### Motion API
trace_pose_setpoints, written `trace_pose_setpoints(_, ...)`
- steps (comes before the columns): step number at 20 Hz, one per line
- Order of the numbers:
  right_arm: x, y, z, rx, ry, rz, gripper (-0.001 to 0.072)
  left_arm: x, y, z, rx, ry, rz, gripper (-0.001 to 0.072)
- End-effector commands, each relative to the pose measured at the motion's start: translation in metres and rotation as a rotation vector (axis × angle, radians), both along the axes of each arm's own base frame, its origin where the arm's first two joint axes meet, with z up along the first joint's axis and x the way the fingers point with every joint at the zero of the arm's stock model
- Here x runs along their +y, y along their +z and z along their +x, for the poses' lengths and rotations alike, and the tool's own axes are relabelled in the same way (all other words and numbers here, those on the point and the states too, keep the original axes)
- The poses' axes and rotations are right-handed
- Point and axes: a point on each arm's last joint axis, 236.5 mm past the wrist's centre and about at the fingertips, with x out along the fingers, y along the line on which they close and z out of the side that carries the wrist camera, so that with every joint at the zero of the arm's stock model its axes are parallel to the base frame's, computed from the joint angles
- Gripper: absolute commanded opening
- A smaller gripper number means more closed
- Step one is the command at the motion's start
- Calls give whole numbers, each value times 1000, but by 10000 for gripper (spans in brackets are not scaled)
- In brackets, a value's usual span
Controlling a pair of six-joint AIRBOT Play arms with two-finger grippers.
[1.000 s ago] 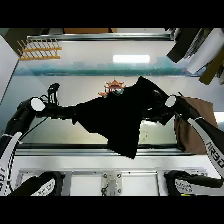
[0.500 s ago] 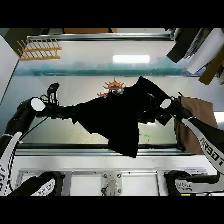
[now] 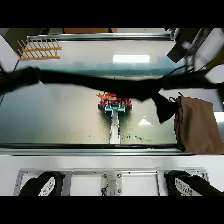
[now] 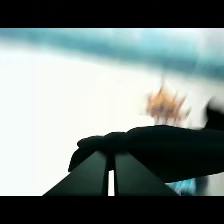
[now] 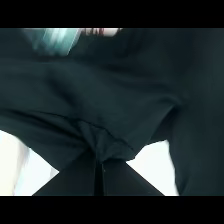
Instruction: Fold the clothes and pants, and hang the long-sleeved shirts on hangers.
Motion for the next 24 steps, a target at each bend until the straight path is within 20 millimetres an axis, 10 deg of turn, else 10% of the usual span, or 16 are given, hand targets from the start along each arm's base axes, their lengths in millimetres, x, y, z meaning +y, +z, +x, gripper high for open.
trace_pose_setpoints(1, -23, 174, -37, -454, -75, -33, 15, 5, 160, -62, -402, 44, 48, 7)
trace_pose_setpoints(3, -24, 232, -68, -629, -105, -5, 15, 1, 200, -98, -523, 51, 59, 8)
trace_pose_setpoints(6, -21, 241, -96, -634, -105, 18, 15, -5, 199, -118, -511, 33, 69, 8)
trace_pose_setpoints(14, -29, 125, -27, -372, -128, -6, 15, -16, 30, 4, -76, -25, -17, 7)
trace_pose_setpoints(17, -34, 100, -31, -317, -117, -63, 15, -33, -17, 20, 58, -78, -9, 7)
trace_pose_setpoints(24, 6, -158, -151, 421, 65, -85, 18, -60, -212, -39, 507, -181, 83, 8)
